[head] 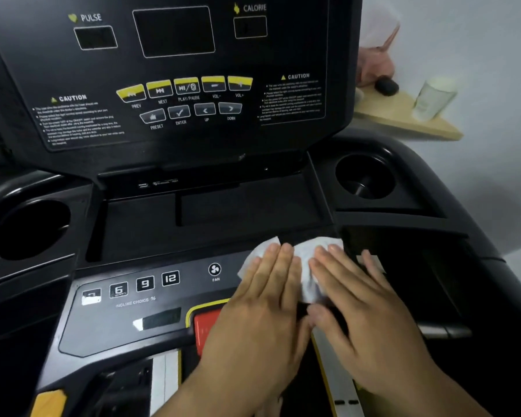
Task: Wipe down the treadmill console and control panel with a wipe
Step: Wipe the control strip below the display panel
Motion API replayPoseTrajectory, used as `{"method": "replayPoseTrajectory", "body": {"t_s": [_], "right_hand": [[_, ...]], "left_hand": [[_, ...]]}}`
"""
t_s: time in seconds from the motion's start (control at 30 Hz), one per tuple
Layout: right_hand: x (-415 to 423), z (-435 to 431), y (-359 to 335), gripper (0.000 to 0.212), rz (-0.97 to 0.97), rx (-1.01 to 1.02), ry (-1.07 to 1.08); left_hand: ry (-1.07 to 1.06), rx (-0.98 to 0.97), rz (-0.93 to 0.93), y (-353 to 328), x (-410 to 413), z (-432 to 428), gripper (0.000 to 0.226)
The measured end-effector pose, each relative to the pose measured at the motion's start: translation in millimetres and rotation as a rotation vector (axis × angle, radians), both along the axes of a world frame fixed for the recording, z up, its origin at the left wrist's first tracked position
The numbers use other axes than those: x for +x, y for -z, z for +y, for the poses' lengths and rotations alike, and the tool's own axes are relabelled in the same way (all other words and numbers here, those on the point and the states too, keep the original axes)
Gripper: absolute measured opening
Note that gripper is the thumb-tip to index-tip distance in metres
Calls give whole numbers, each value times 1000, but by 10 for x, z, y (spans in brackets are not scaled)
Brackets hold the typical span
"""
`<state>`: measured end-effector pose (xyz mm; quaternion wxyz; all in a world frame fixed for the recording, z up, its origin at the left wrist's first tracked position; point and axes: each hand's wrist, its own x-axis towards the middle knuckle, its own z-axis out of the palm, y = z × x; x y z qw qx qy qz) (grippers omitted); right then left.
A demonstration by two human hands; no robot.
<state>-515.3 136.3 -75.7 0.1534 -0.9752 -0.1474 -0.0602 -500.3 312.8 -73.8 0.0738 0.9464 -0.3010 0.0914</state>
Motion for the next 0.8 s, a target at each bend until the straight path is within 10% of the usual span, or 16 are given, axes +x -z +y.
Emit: {"method": "replayPoseTrajectory", "body": {"t_s": [0.8], "right_hand": [[151,175,-9,65,16,17,-42]], "left_hand": [[-92,60,-108,96,-212,-82,57]]}}
